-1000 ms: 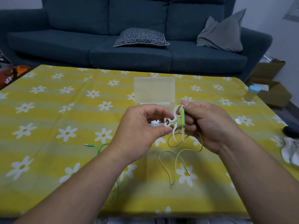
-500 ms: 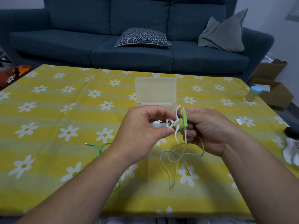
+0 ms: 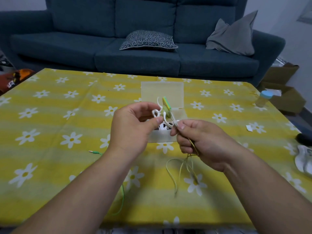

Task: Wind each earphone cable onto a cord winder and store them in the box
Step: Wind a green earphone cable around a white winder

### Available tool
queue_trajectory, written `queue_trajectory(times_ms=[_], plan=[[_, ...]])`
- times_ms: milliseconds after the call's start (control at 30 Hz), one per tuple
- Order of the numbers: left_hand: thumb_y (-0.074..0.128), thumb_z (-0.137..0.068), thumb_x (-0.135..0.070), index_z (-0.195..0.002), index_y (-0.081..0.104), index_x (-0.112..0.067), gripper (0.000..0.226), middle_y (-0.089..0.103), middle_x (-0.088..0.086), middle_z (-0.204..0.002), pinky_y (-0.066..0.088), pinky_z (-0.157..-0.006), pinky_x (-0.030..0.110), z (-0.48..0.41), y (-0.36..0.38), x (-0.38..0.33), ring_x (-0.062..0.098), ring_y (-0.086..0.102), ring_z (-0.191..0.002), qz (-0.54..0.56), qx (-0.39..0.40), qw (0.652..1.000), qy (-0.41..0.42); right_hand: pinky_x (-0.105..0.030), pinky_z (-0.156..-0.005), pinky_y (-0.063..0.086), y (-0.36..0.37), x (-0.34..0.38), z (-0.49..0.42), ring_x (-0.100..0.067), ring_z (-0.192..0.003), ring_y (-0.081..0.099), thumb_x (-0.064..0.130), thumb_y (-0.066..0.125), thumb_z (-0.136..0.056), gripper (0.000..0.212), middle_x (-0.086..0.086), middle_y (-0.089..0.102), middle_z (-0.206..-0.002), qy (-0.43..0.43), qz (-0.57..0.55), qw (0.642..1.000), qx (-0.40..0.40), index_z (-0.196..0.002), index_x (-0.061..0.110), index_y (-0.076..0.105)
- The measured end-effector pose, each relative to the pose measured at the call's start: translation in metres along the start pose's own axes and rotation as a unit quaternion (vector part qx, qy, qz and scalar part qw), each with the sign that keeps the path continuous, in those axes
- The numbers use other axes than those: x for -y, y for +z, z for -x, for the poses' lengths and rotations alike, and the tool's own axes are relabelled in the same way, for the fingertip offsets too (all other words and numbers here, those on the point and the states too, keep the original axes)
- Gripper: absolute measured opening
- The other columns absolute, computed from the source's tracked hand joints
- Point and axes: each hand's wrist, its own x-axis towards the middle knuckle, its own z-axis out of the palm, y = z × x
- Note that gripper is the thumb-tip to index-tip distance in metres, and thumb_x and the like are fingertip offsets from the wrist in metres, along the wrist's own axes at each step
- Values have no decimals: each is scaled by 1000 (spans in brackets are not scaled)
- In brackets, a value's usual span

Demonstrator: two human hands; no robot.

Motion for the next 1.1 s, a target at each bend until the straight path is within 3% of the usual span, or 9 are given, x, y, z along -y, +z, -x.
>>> queue_trajectory(times_ms=[167,233,333,433,533,700,900,1000,1100], plan=[[75,-77,8,-88,72,-12,24,74,13,-85,53,-63,18,-5,-4,4,13,68,-71,16,-25,999,-25,-26,-59,38,4,3,6,-17,-56,42,13,50,-101,30,-5,47,-59,-26,89,995,25,-81,5,70],[75,-77,8,-88,72,-14,24,74,11,-84,53,-65,19,-6,-5,5,13,67,-71,11,-30,999,-20,-28,-73,45,4,3,8,-19,-67,56,13,55,-98,28,-13,61,-69,-24,132,990,31,-78,8,73],[75,-79,6,-89,70,-13,23,71,4,-82,51,-62,16,-5,-5,4,11,67,-69,-24,-27,999,-14,-28,-89,47,4,5,10,-13,-91,67,12,63,-92,18,-4,75,-91,-39,203,978,30,-83,16,78],[74,-80,5,-92,68,-11,21,67,-1,-80,48,-59,13,-4,-3,2,11,66,-68,-74,-23,997,4,-23,-82,49,3,11,11,-11,-82,67,1,61,-89,23,-2,74,-82,-59,212,975,12,-82,16,78],[74,-82,1,-94,67,-12,20,65,-5,-78,46,-59,13,-5,-4,3,11,65,-69,-103,-29,994,25,-20,-65,49,1,16,11,-20,-67,60,-9,50,-87,27,-15,64,-66,-53,125,991,-9,-80,3,72],[76,-80,-3,-94,67,-16,21,68,-7,-82,47,-68,16,-9,-10,3,6,65,-72,-161,-64,982,68,-23,-48,38,3,13,8,-15,-48,26,-4,42,-93,29,0,31,-54,19,62,997,-38,-96,6,69],[77,-79,-6,-93,67,-20,22,68,-10,-84,55,-77,27,-8,-10,2,7,68,-81,-197,-66,974,89,-29,-58,41,7,14,11,-14,-52,37,16,56,-99,25,1,41,-55,-3,106,994,-1,-80,11,72],[78,-78,-6,-92,67,-22,23,68,-11,-89,55,-84,31,-5,-8,3,7,67,-87,-235,-46,964,116,-27,-77,44,9,15,12,-10,-81,60,20,60,-96,27,7,68,-84,-17,228,973,-14,-75,17,75],[79,-76,-6,-92,68,-22,25,66,-9,-92,50,-83,22,-3,-8,2,6,63,-86,-304,-28,940,152,-22,-84,45,7,19,12,-4,-96,61,22,59,-97,26,8,66,-103,-73,311,946,-53,-76,21,76]])
